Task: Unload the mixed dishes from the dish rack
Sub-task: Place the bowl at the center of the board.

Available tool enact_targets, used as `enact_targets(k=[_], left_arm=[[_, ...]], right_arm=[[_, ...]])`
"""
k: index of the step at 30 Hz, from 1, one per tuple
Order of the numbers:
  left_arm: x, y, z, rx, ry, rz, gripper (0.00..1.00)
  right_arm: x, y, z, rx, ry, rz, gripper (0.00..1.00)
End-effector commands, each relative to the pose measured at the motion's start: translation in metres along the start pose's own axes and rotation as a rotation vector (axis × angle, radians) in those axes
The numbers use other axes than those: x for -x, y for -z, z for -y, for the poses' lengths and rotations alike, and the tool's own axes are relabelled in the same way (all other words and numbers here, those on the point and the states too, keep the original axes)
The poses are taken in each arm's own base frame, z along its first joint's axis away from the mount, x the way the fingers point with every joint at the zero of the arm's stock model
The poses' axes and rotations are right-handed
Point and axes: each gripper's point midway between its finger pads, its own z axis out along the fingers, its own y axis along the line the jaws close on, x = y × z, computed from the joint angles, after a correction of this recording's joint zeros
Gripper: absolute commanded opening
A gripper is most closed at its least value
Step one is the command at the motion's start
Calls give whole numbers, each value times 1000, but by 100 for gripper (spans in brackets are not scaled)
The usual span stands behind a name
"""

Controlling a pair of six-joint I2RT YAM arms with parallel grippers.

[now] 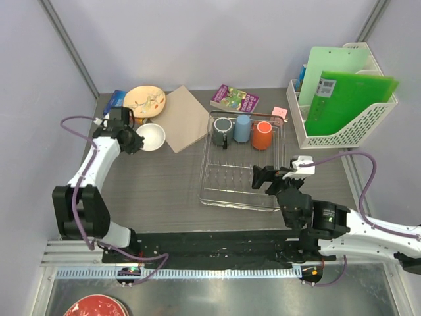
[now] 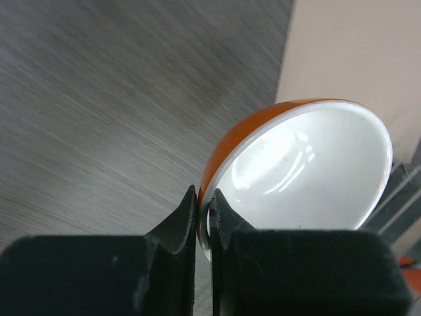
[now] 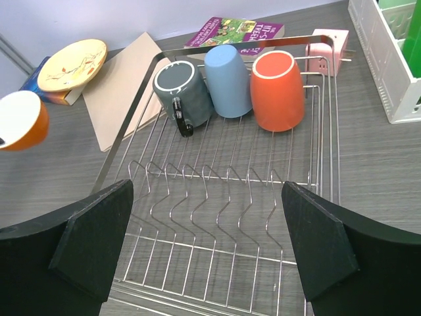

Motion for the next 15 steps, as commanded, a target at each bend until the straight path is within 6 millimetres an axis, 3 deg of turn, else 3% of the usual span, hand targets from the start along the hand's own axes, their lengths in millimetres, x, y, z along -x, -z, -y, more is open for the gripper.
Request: enact_targets(k=[1,2,6,8,9,12,15], left_arm=[[26,-8,-1,1,243,-22,0],[37,-20,-13,23,287,-8,0],[50,-57,-43,58,386,-23,0],[46,-75,-51,54,415,-69,0],[57,-81,-56,38,439,-51,0],[72,-88,-53,-14,455,-38,0],[97,-73,-36,-72,449,23,0]], right_arm=[[2,3,0,10,-95,-6,100],[1,3,0,17,-101,-9,100],[-1,4,1,24,-92,-18,100],[-2,4,2,23,-84,-20,100],[-2,4,2,21,-76,-18,100],[-3,3,3,13,-66,-16,100],[-5,2,4,3,-52,-15,99]])
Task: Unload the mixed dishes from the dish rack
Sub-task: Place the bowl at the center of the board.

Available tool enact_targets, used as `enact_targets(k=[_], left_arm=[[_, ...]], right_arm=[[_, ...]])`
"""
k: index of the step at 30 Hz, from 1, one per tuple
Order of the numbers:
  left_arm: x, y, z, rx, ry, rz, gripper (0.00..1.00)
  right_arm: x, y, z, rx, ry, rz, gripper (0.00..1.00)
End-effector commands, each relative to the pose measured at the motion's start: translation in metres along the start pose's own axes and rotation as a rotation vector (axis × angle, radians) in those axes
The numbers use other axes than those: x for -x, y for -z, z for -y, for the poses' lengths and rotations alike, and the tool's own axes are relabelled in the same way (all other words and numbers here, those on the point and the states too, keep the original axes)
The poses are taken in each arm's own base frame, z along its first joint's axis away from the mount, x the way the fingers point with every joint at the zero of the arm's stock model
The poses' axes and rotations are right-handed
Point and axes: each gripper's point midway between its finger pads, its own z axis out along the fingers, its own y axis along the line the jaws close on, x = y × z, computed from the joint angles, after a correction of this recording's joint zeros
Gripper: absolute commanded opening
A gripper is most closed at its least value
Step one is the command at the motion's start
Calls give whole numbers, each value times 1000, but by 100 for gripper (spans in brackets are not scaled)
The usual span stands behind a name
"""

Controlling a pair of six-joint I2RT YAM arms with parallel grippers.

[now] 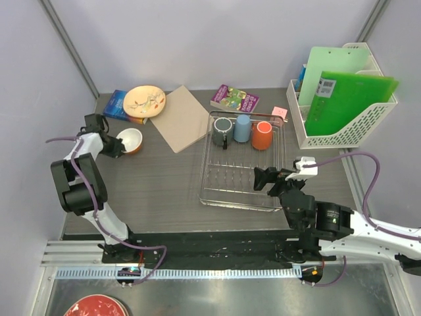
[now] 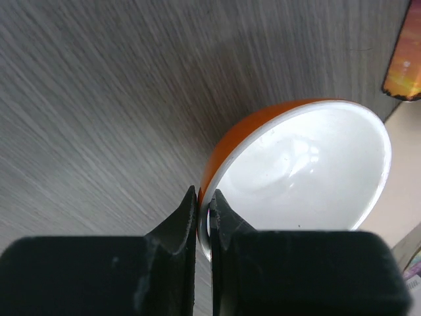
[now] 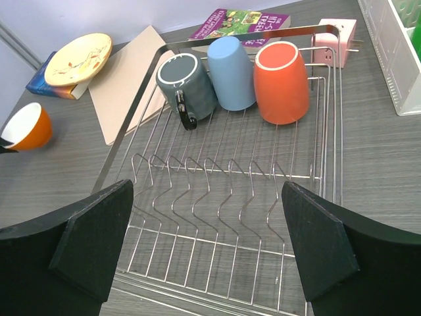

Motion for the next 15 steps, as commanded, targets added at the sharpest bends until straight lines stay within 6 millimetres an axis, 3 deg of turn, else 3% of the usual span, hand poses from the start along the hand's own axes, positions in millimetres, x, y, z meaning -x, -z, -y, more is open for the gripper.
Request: enact_targets(k=[1,3,4,6,7,8,10,11,13,15], left_arm=[[39,53,84,-284,3,105,0],[53,74,98,-305,2,160,0],[62,96,116,-346,-11,200,0],[67,110,133,-352,-37,225,0],[80,116,154,-361,-62,257,0],[65,113,155,-318,-92,208,0],[67,97,172,-257,-121,218,0],[52,88,174,-223,-140,181,0],[47,84,192,-243,-150,185,0],[36,63,204,-243,-160,175,0]], right_arm=[[-2,-3,1,-27,-14,12,100],[-4,-4,-1,-30,-5,8,100],[-6,-5,-3,-26,6,-2,100],[-7,-6,-8,-17,7,-10,100],[-7,-6,-9,-15,11,-14,100],[-9,-7,-10,-18,27,-16,100],[-6,-9,-13,-23,40,-12,100],[-7,-10,-15,-22,56,-16,100],[0,-9,-20,-10,67,-16,100],[7,-9,-22,-3,75,-11,100]])
